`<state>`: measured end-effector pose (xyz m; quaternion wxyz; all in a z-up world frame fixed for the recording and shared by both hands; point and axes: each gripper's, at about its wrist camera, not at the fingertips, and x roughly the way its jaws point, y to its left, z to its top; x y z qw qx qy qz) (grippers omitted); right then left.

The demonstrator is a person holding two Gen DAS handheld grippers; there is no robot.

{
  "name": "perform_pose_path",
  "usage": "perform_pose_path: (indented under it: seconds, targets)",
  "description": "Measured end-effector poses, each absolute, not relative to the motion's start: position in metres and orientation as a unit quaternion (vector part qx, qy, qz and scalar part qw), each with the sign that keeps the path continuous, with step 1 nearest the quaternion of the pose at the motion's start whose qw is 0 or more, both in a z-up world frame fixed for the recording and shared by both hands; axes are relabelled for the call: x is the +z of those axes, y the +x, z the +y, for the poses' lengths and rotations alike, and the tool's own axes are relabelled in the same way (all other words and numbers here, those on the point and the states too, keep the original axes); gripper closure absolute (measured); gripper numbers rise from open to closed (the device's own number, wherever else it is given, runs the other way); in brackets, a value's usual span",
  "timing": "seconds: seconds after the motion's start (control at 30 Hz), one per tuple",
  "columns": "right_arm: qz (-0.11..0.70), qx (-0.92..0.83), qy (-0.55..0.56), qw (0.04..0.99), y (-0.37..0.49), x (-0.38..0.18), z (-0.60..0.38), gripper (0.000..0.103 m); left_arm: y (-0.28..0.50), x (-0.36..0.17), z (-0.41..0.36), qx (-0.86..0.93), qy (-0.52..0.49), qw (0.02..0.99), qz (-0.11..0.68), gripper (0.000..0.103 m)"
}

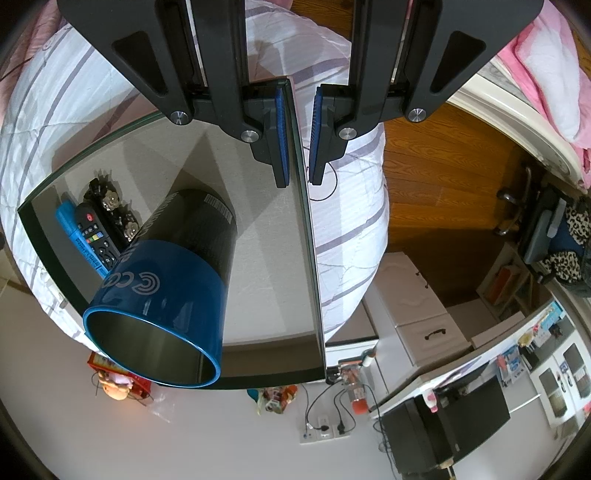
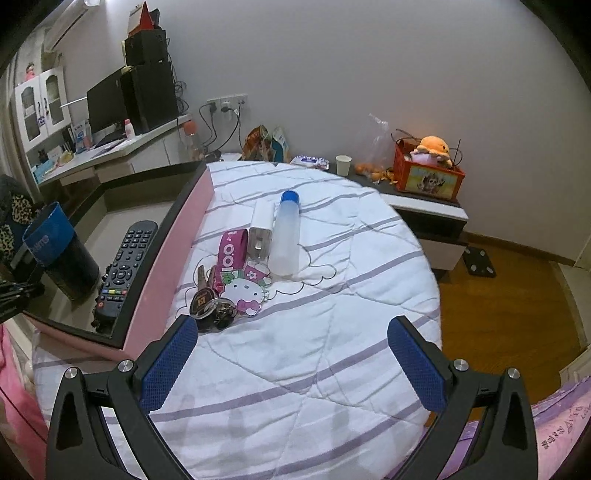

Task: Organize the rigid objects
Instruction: 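Move the right gripper to the clear blue-capped bottle and grasp it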

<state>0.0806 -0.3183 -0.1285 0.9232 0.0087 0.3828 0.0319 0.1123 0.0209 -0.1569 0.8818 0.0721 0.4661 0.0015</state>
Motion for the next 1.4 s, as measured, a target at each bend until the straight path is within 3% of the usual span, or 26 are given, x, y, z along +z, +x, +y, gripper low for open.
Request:
perform_pose_path:
  seconds: [0.6,0.67,0.8,1.0,1.07,1.1,1.4]
  targets:
    - [0.409,0.03,-0.019,0.912,0.145,-0.153,-0.312,0.001,0.117,-0.156,0.019,0.001,0.082,0.879,0.47,0.095]
    - [0.416,0.036,-0.02,0.909,0.153,-0.157,-0.312,0.006,0.117,-0.156,0.019,0.001,0.083,0.879,0.47,0.095]
    - [0.431,0.023,-0.033,0.901,0.164,-0.164,-0.313,0.039,0.117,-0.155,0.019,0.001,0.083,0.879,0.469,0.095]
    - [0.432,0.037,-0.032,0.901,0.17,-0.163,-0.313,0.042,0.117,-0.156,0.018,0.002,0.084,0.879,0.469,0.095]
    - [0.433,0.044,-0.036,0.899,0.173,-0.163,-0.31,0.058,0.117,-0.156,0.018,0.002,0.084,0.879,0.47,0.095]
    - [0.437,0.049,-0.036,0.898,0.175,-0.164,-0.309,0.075,0.117,-0.156,0.018,0.002,0.084,0.879,0.469,0.095]
    - [0.449,0.047,-0.013,0.892,0.149,-0.163,-0.321,0.077,0.118,-0.156,0.017,0.001,0.085,0.879,0.469,0.095]
